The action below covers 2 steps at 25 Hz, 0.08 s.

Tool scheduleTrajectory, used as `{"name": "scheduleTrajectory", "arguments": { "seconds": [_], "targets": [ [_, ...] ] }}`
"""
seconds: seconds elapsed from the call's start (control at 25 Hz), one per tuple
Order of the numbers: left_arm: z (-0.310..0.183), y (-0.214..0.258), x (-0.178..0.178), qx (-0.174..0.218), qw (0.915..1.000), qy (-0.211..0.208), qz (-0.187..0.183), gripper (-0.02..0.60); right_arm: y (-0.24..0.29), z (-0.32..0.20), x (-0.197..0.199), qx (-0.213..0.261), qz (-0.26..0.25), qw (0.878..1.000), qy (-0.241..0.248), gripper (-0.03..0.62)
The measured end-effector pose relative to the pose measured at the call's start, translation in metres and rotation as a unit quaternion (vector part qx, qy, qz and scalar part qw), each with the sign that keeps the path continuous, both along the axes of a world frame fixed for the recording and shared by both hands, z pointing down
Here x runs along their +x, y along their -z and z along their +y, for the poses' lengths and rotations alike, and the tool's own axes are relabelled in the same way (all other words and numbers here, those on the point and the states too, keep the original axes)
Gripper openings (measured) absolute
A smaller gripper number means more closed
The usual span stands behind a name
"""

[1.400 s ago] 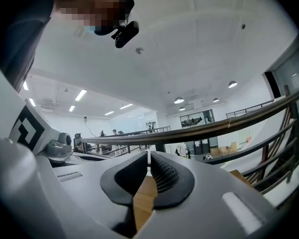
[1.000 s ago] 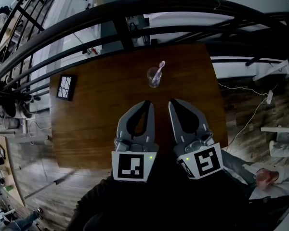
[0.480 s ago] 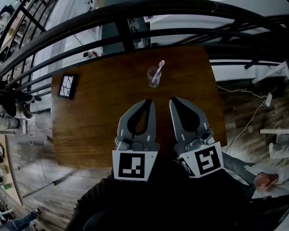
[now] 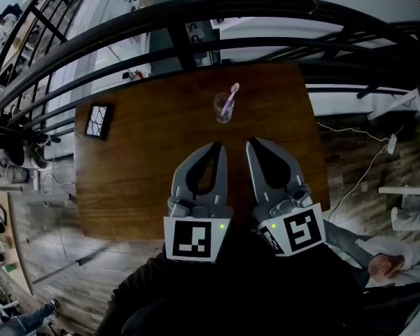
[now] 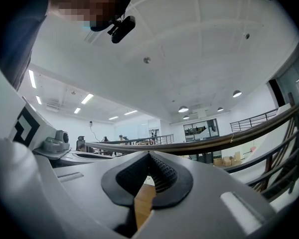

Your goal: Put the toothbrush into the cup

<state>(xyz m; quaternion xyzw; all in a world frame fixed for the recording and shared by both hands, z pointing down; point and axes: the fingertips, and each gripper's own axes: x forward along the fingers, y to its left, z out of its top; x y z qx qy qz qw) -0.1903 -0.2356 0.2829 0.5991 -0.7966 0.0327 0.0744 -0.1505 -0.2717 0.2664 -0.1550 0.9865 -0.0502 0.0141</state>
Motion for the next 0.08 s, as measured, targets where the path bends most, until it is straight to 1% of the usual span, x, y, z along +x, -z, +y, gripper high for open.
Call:
{"name": "scheduleTrajectory", "arguments": {
  "seconds": [0.08],
  "targets": [
    [-0.0015,-0.0004,-0.0003,-0.001,1.0000,-0.001,0.001,0.009,-0.0009,-0.0017,-0.0010,-0.003,0.002,1.000,0.000,0.000]
  ]
}}
